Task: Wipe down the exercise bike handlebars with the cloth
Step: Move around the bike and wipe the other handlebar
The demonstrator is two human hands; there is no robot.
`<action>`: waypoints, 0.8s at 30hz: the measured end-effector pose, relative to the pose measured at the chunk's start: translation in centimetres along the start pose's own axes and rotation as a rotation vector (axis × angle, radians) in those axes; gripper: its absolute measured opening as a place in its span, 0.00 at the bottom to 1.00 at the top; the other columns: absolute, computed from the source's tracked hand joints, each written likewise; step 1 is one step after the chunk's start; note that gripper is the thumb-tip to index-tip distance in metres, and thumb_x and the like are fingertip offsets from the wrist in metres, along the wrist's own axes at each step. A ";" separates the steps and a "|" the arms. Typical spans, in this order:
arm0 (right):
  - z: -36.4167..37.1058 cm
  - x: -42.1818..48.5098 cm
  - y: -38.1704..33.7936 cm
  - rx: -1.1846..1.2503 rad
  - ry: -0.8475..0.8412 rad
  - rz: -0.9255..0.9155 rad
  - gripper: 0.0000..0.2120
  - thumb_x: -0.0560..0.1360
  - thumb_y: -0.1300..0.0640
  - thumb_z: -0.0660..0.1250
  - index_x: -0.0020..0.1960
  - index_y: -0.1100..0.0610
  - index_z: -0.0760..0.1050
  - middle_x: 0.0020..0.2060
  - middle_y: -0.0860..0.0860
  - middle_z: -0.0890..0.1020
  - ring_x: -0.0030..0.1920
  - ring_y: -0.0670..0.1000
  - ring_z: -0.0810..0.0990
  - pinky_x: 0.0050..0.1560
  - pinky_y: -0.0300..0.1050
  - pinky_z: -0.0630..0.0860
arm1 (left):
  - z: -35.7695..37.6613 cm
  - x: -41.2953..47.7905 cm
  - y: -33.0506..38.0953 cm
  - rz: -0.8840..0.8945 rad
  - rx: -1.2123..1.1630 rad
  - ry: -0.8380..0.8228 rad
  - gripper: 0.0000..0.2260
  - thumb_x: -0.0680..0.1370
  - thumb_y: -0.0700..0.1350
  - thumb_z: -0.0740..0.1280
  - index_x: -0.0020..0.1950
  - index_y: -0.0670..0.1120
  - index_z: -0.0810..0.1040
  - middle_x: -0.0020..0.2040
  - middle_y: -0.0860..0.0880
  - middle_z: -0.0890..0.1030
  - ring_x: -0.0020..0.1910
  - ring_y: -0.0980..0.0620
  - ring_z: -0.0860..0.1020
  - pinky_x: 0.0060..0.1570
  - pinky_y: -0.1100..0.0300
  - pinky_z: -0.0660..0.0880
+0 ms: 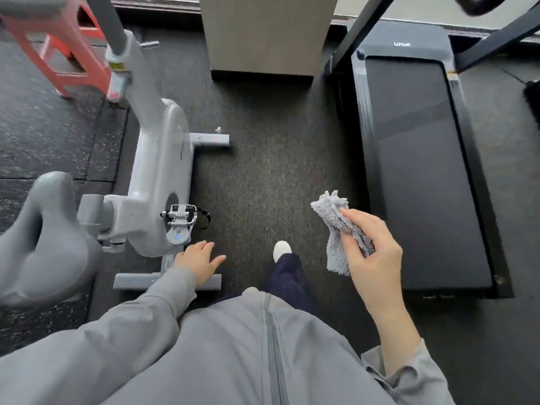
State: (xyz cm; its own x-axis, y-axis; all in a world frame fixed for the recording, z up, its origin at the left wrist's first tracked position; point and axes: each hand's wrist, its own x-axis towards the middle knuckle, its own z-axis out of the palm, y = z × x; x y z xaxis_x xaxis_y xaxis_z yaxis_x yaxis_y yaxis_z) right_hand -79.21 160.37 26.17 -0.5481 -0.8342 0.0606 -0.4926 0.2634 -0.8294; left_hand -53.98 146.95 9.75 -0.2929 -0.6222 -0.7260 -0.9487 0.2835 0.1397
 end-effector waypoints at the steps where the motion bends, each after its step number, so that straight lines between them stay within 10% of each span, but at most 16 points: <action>1: 0.0 1.8 0.5 0.010 -0.026 -0.019 0.20 0.73 0.70 0.67 0.57 0.49 0.75 0.53 0.42 0.76 0.57 0.48 0.77 0.59 0.41 0.74 | -0.4 0.4 0.2 -0.032 -0.015 -0.001 0.28 0.79 0.60 0.52 0.75 0.47 0.57 0.76 0.48 0.59 0.75 0.48 0.57 0.71 0.49 0.59; 24: 3.3 30.8 0.8 0.125 -0.387 -0.340 0.20 0.71 0.72 0.68 0.57 0.53 0.78 0.53 0.51 0.79 0.56 0.43 0.77 0.59 0.30 0.71 | -11.3 9.5 6.2 -0.397 -0.358 0.230 0.27 0.79 0.61 0.53 0.74 0.48 0.60 0.75 0.50 0.62 0.74 0.51 0.60 0.71 0.53 0.60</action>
State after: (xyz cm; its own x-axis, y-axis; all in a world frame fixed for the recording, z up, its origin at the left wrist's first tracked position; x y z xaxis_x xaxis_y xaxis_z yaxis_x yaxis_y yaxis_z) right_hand -94.25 133.27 25.49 -0.0704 -0.9865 0.1477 -0.5019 -0.0929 -0.8599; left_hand -64.03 134.54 11.38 0.1134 -0.7843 -0.6099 -0.9606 -0.2434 0.1344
